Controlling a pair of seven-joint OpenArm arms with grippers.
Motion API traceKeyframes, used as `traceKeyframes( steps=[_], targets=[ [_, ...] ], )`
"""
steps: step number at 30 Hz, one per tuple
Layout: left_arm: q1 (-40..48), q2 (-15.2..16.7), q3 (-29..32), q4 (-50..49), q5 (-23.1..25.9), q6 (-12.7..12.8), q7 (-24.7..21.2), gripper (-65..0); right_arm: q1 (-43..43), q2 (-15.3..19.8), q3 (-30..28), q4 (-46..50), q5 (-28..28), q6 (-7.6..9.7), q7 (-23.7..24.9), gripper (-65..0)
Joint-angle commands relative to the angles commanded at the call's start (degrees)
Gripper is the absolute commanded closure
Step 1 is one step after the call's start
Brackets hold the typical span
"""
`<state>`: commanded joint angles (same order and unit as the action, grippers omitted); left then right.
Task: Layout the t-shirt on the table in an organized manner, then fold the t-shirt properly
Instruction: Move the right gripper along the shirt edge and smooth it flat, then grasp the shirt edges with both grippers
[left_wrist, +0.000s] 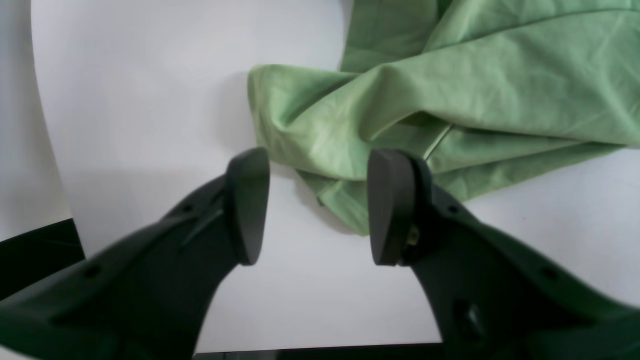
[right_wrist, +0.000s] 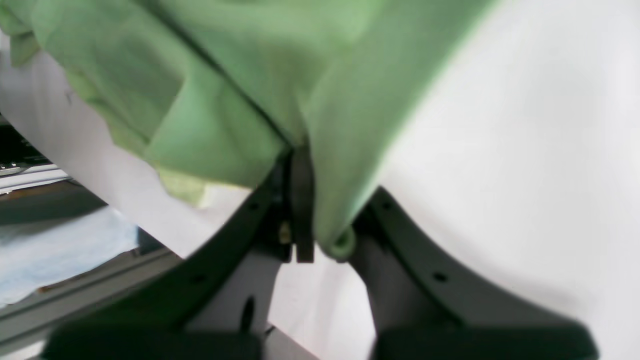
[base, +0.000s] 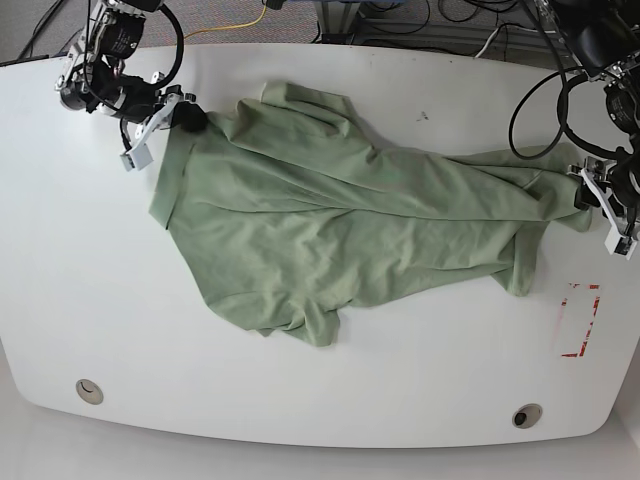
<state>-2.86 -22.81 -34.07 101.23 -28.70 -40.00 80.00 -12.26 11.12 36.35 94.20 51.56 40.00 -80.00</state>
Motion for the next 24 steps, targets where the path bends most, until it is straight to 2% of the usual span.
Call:
traceKeyframes(
  steps=[4, 12, 19, 24],
  targets=[
    [0.0, 0.0, 0.1, 0.0, -0.1, 0.0, 0.0, -29.4, -0.1, 4.0, 0.0, 0.0, 0.0, 0.00, 0.0, 0.0],
    [0.2, 0.0, 0.1, 0.0, -0.1, 0.0, 0.0, -29.4, -0.7, 10.3, -0.2, 0.0, 0.1, 0.00, 0.0, 0.0],
    [0.2, 0.1, 0.1, 0.0, 0.0, 0.0, 0.0, -29.4, -2.5, 13.8, -0.2, 0.1, -0.1, 0.00, 0.0, 0.0],
    [0.1, 0.4, 0.1, -0.1, 0.0, 0.0, 0.0, -29.7, -2.7, 14.9, 0.1, 0.0, -0.2, 0.00, 0.0, 0.0]
  ],
)
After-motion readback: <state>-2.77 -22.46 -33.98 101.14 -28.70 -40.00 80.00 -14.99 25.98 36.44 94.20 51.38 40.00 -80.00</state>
